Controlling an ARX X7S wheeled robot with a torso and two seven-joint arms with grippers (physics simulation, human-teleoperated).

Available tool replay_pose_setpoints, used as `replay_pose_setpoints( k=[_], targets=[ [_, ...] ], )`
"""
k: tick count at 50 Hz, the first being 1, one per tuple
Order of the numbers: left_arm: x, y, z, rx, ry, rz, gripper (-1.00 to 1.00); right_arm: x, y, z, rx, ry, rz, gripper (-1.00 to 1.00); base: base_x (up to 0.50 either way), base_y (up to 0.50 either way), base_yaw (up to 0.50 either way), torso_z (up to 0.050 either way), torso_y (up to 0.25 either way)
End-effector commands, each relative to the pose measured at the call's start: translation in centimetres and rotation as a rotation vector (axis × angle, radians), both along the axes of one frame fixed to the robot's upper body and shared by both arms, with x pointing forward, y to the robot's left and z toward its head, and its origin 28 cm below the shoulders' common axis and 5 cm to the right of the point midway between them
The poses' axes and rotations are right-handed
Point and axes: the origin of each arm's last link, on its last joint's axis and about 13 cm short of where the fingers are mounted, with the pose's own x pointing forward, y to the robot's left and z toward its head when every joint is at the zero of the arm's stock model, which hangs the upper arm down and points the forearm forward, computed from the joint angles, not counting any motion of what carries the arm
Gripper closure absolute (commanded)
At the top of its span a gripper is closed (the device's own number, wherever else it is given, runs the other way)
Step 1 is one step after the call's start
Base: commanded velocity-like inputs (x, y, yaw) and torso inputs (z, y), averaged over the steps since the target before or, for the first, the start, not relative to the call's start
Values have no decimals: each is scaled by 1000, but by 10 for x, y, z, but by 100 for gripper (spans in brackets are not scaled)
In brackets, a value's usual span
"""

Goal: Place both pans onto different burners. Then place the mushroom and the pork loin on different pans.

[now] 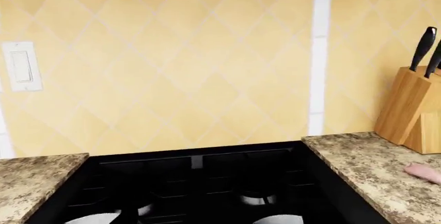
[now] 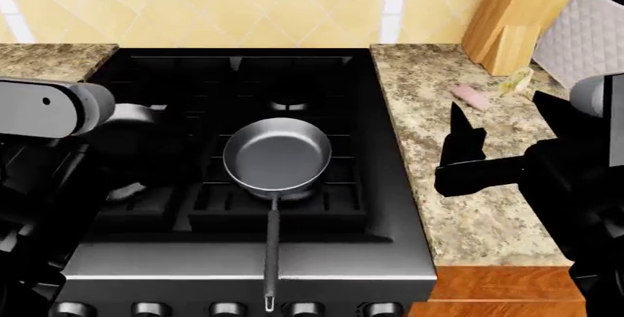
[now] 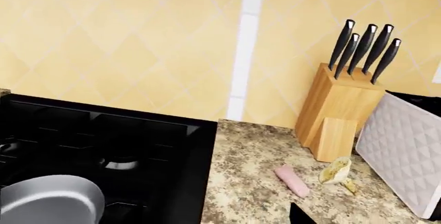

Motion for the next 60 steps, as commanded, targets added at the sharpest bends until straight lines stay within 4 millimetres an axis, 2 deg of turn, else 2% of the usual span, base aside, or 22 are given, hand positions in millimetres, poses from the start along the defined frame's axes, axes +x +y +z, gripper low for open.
replay_pose_setpoints(
  k=[1, 28, 47, 54, 60],
  targets=[
    [-2, 1, 2, 1, -11, 5, -100, 0, 0, -1, 4, -2, 4, -100, 0, -500, 0, 0, 0],
    [0, -1, 2, 2, -14, 5, -100, 1, 2, -3, -3, 2, 14, -100, 0, -492, 0, 0, 0],
    [1, -4, 3, 9, -11, -10, -100, 2, 2, -3, -6, 2, 17, -100, 0, -39, 0, 0, 0],
    [1, -3, 4, 6, -14, -4, -100, 2, 2, -3, -4, 5, 20, -100, 158, -497, 0, 0, 0],
    [1, -3, 3, 6, -12, -3, -100, 2, 3, -3, -20, -3, 29, -100, 1, 0, 0, 0, 0]
  ],
)
